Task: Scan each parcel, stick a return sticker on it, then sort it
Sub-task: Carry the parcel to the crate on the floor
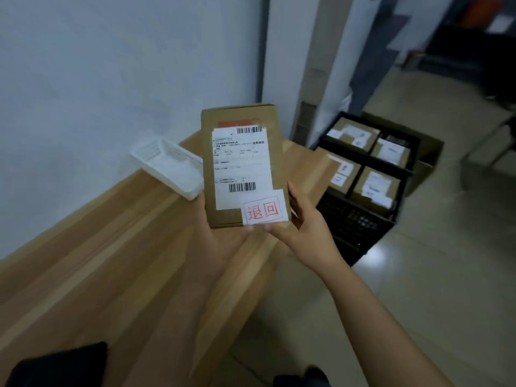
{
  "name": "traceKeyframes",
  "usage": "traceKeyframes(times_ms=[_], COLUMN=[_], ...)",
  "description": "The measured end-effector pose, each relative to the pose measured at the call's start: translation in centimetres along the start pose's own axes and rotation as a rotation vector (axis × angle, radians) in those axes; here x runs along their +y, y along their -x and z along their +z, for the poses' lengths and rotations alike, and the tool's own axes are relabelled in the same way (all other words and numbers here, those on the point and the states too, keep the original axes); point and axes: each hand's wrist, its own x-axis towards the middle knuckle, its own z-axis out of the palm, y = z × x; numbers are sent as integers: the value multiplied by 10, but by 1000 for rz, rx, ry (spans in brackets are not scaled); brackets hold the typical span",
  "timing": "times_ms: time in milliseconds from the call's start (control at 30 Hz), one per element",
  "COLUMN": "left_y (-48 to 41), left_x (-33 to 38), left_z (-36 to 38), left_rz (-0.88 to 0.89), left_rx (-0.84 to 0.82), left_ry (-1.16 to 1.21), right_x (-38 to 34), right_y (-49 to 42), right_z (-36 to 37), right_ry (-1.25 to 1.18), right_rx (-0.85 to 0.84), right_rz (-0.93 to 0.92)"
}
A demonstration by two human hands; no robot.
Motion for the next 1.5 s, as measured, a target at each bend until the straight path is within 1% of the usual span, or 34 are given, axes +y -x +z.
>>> traceKeyframes(times_ms=[100, 200, 333, 433, 567, 767, 967, 1167, 1367, 1500], left_y=[6, 19, 46, 62, 76, 68, 10, -100, -210, -259], left_x=[34, 65, 110, 134, 158, 188, 184, 173, 180, 169], left_z=[61, 125, 207, 267, 344, 434, 513, 590, 642, 667], left_rz=[46, 170, 206, 214, 194, 176, 140, 67, 8, -65], left_rx=[-105, -182, -331, -366, -348, -344, -330, -242, -128, 13], left_ry=[12, 21, 141, 166, 143, 106, 84, 105, 95, 52], right_x=[4, 12, 31, 49, 74, 107, 145, 163, 171, 186], right_y=[32, 64, 99, 113, 116, 94, 18, -115, -252, -329], right_z=[-66, -128, -207, -269, -348, -436, -497, -556, -603, -616], right_ry=[22, 54, 78, 81, 105, 81, 86, 71, 35, 35], right_rx=[186, 336, 465, 496, 481, 477, 426, 325, 159, 38], right_rz=[26, 49, 90, 106, 105, 135, 159, 135, 134, 124])
